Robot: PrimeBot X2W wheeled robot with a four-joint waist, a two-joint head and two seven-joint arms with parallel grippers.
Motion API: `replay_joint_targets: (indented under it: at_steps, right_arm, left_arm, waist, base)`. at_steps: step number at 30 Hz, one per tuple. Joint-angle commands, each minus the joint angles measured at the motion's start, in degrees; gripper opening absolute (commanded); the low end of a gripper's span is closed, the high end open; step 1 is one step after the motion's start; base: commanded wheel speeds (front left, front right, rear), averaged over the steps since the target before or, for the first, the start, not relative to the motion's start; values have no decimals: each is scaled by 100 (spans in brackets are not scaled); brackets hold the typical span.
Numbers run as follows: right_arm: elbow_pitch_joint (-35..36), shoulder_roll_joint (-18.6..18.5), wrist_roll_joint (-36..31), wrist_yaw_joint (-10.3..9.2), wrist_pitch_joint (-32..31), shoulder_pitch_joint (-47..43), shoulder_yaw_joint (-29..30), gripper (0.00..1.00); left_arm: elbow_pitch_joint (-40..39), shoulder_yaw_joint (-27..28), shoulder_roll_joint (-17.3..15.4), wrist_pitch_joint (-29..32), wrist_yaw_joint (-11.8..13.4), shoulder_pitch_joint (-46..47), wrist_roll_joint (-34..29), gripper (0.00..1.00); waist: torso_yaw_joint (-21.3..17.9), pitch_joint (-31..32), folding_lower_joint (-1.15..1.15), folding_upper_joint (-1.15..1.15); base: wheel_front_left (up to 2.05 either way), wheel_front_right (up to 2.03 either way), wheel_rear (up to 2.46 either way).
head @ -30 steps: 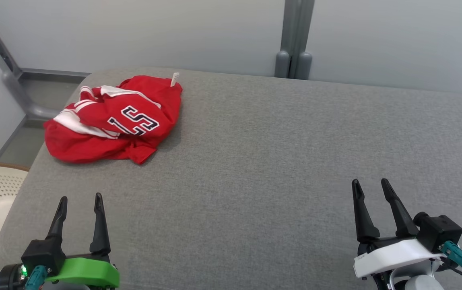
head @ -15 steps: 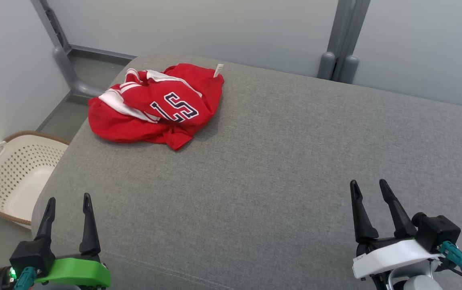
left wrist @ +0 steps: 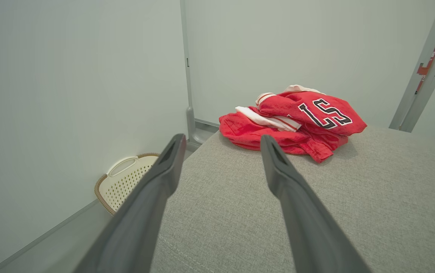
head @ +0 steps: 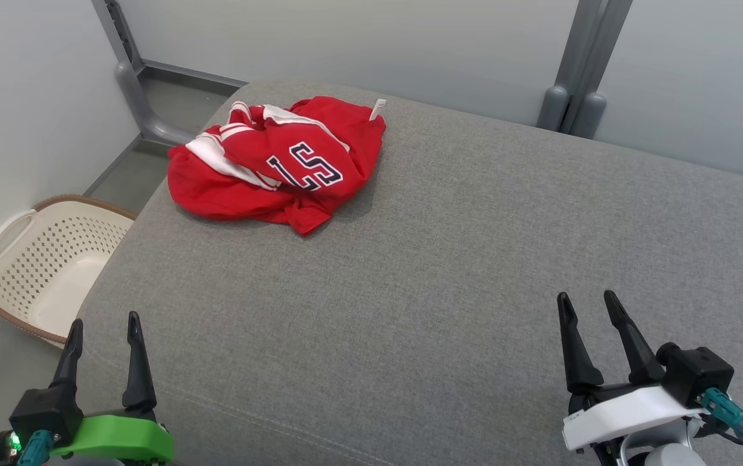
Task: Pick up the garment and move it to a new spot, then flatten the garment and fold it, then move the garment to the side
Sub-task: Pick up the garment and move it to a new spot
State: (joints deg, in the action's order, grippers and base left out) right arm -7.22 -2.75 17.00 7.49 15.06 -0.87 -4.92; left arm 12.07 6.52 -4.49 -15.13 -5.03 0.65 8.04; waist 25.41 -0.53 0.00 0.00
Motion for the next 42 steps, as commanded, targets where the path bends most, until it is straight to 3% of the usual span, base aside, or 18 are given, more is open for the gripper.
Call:
replay_joint_targets:
  at_steps: [1,12,26,34,42]
  right_arm:
    - [-19,-24,16,0,18,21,-11,100]
    - [-62,-26,-99,0,18,132,-30,100]
    - [142,-78,-682,-1,18,682,222,100]
    - [420,-71,-886,0,18,1038,415,100]
    - [611,-29,-859,0,18,1246,539,100]
  left_arm:
    - [13,10,-40,-4,-2,19,44,100]
    - [160,-96,-67,-4,-75,496,73,100]
    - [855,-200,-537,-4,-229,2673,487,100]
    - [1466,-257,-1148,43,-252,4010,988,100]
    - [2472,-871,-2026,810,-251,4800,1846,100]
  waist:
    - [-11,12,0,0]
    - [-298,-135,0,0]
    - [-1387,-1340,0,0]
    - [-2088,-2098,0,0]
    - [-2549,-2533,0,0]
  base:
    - [0,0,0]
    - [0,0,0]
    - [0,0,0]
    - [0,0,0]
    - [0,0,0]
